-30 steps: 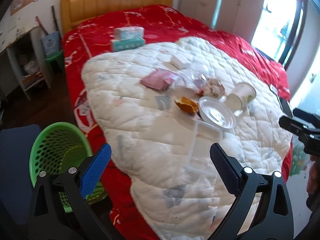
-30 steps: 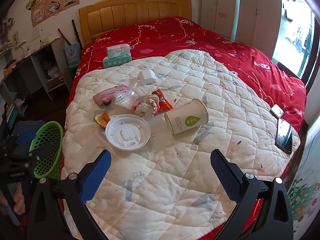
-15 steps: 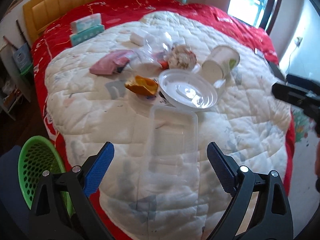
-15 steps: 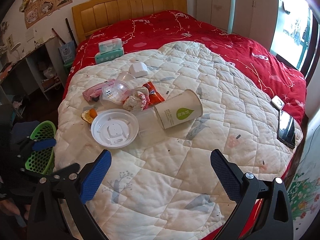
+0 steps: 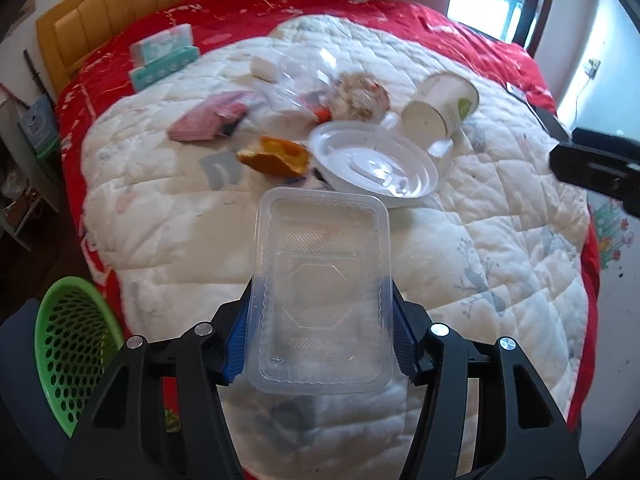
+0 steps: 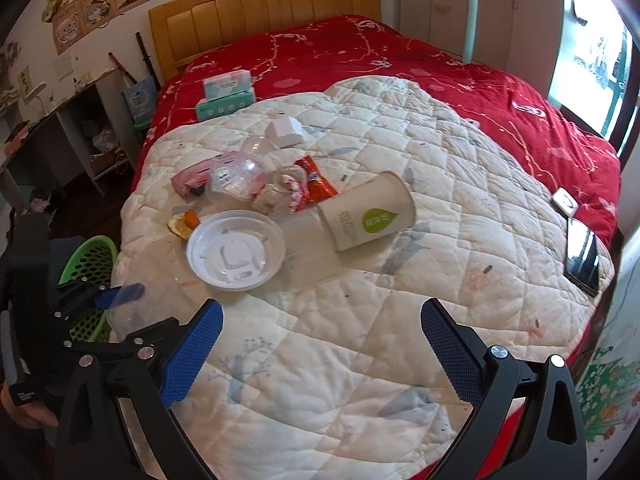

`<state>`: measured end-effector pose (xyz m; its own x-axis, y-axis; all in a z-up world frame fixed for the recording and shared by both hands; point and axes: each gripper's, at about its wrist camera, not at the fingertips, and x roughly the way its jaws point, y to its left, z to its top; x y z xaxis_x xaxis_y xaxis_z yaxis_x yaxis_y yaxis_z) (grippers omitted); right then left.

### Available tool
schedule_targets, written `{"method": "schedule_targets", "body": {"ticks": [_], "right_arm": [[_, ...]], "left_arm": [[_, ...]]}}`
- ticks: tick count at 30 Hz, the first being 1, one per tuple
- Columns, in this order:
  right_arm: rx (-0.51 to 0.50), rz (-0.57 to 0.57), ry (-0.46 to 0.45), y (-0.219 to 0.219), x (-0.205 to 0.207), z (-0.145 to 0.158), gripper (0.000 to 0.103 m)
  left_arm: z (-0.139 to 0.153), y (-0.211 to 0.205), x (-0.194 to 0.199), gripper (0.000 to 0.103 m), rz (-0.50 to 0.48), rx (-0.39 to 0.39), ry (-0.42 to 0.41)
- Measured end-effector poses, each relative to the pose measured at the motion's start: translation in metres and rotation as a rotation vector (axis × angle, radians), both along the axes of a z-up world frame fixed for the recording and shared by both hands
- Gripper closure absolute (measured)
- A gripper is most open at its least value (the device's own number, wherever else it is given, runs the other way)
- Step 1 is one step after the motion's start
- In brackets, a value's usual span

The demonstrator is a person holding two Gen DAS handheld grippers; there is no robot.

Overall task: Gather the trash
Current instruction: 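Carry the clear tray to the green wastebasket and open the left tool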

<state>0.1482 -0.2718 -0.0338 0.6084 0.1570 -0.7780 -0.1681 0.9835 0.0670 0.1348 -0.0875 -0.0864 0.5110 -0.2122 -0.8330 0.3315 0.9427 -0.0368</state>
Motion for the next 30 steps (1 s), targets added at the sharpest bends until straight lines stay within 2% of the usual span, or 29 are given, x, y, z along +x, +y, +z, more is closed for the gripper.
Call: {"method": "schedule_targets", "body": {"ticks": [7, 15, 23, 30], "right_arm": [[0.083, 0.084, 0.062, 0.03, 0.02, -0.017, 0.007], [0.163, 0.13, 0.142, 0.055, 0.063, -0.04, 0.007], [0.147, 0.229, 0.176, 0.063, 0.096, -0.047, 0.007], [0.163, 0.291, 0.213, 0.062, 0.116, -0.059, 0.007]], "left_arm": [[0.027, 0.051, -0.014, 0.045, 0.097, -0.026, -0.05], [0.045, 0.136, -0.011, 0.045, 0.271, 0.022, -0.094], [0.026, 0.204, -0.003, 0.045, 0.411, 0.055, -0.052], [-0.003, 0.24, 0.004, 0.045, 0.491, 0.07, 0.018]]}}
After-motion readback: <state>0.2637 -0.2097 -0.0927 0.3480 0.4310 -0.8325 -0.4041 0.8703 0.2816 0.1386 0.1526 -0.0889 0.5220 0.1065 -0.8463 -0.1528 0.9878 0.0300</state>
